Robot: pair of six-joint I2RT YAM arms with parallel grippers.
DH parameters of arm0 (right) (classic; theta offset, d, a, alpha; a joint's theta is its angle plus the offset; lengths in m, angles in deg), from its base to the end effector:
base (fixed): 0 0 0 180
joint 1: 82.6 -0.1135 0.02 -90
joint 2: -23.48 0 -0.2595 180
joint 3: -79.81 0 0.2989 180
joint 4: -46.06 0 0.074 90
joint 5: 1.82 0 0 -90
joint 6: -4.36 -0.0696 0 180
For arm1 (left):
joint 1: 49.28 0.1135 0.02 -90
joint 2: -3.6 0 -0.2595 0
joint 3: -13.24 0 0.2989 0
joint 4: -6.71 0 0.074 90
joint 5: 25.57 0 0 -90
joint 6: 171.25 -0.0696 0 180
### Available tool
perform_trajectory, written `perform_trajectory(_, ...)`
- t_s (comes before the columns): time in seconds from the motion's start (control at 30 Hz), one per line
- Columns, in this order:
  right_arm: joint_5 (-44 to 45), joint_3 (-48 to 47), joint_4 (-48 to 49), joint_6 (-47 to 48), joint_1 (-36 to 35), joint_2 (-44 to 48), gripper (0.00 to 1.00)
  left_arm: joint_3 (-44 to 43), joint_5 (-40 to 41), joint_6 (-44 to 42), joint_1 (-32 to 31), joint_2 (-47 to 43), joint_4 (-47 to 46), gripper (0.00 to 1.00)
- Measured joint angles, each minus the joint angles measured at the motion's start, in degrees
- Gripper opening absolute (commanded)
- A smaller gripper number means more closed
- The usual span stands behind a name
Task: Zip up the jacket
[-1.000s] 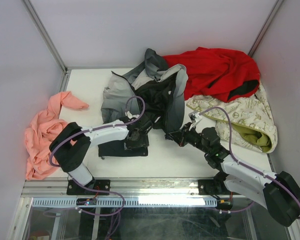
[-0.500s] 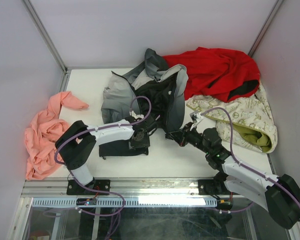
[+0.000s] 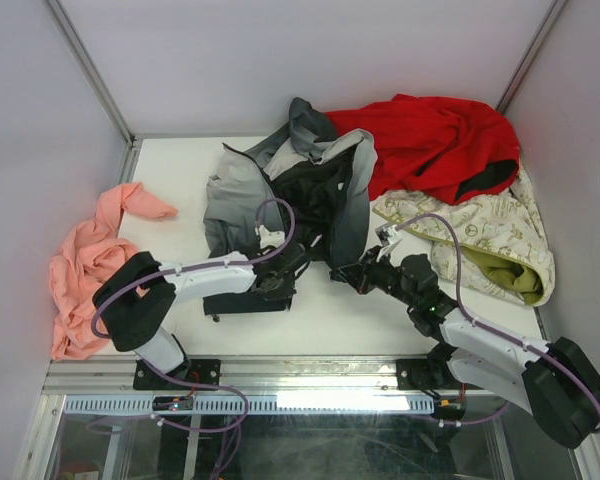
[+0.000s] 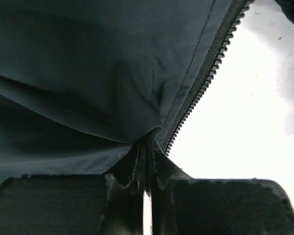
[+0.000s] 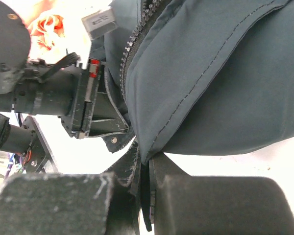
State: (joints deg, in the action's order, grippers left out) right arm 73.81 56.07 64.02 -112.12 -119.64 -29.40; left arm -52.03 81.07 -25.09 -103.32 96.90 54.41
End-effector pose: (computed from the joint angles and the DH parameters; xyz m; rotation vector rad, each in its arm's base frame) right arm 0.1997 0.1723 0.1474 -0.3642 1.8406 1.0072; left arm 0.2119 -0.2582 0.0958 -0.1017 2.7608 -0.0525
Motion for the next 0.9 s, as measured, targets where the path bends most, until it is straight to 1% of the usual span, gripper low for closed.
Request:
perform_trajectory(0.13,0.0,-0.2,-0.2,0.0,0.0,-1.1,0.0,5.8,-0.2,-0.6,0.0,-5.4,-5.2,0.0)
perform_trajectory(0.3,0.0,-0.8,-0.2,0.0,0.0,-0.5,0.0,12.5,-0.3,-3.0,0.0,-16.8,-13.8,0.0)
perform_trajectory(0.43,0.0,-0.8,0.7,0.0,0.0,0.3,0.0,18.5,-0.5,-5.6,0.0,-25.5,-25.2,0.0)
perform_trajectory(0.5,0.0,-0.8,1.2,0.0,0.0,0.7,0.0,21.4,-0.6,-7.0,0.0,-28.3,-30.9,0.01)
perform_trajectory(0.53,0.0,-0.8,1.4,0.0,0.0,1.0,0.0,22.7,-0.6,-7.7,0.1,-29.4,-33.6,0.06)
perform_trajectory(0.57,0.0,-0.8,1.6,0.0,0.0,1.4,0.0,24.3,-0.7,-8.7,0.1,-30.4,-37.1,0.07)
perform_trajectory(0.63,0.0,-0.8,2.5,0.0,0.0,2.3,0.0,27.0,-0.8,-10.2,0.2,-32.0,-43.0,0.01)
perform_trajectory(0.73,-0.2,-0.8,4.5,-0.1,0.0,3.6,0.0,30.4,-2.4,-12.5,1.0,-33.4,-52.3,0.02)
perform_trajectory(0.9,-4.6,-0.9,8.9,-5.3,0.1,3.5,0.0,34.6,-5.5,-16.0,3.2,-33.5,-66.5,0.0)
